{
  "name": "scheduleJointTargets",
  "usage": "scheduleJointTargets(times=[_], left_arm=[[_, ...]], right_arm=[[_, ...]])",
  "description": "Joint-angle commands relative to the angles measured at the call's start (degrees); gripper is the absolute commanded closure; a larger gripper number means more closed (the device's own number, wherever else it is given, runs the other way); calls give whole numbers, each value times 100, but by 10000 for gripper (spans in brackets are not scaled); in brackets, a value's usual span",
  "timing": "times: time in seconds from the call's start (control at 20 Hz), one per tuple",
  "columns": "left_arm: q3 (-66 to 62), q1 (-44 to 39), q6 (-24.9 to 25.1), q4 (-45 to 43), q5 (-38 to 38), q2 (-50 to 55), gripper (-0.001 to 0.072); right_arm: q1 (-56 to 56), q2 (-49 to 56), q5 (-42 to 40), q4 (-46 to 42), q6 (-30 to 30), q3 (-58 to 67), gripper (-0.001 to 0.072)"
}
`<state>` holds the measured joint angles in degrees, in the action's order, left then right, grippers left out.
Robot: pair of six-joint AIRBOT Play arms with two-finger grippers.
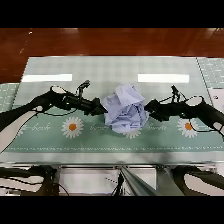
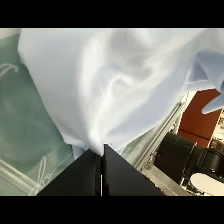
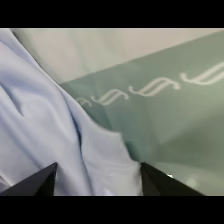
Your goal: Fold the shirts.
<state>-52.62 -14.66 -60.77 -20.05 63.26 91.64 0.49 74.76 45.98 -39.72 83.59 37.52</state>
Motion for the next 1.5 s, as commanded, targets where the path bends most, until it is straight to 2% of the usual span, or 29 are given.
scheduleJointTargets(times=[0.0, 0.05, 0.15, 0.3, 0.35, 0.6, 0.85, 1.0, 1.25, 1.3, 1.45], left_arm=[[-7, 7, 9, 2, 28, -2, 682], [-9, 7, 11, 2, 22, -2, 682], [-9, 37, 66, 13, 20, -2, 682], [-9, 175, 162, 175, 24, -4, 682], [-9, 245, 164, 254, 28, -9, 682], [-57, 704, 382, 339, 31, -811, 684], [-909, 1456, 374, 339, 42, -2643, 684], [-1838, 1965, 372, 339, -28, -3650, 684], [-3147, 2457, 365, 302, -260, -4723, 684], [-3303, 2511, 254, 98, -260, -4881, 684], [-3425, 2546, -717, -1453, -35, -5346, 684]], right_arm=[[116, 251, -291, 92, 260, -13, 276], [116, 254, -271, 87, 247, -13, 329], [116, 254, -221, 114, 92, -13, 482], [116, 251, -20, 398, -365, -13, 561], [114, 251, 70, 424, -437, -7, 681], [-90, -92, 973, 251, -1180, 494, 683], [-879, -1585, 1191, 144, -1191, 1755, 683], [-1504, -2465, 1217, 146, -984, 2736, 683], [-1873, -3215, 1272, 83, -837, 4299, 683], [-1873, -3250, 1351, -50, -776, 4603, 683], [-1871, -3261, 1945, -844, -538, 5381, 683]])
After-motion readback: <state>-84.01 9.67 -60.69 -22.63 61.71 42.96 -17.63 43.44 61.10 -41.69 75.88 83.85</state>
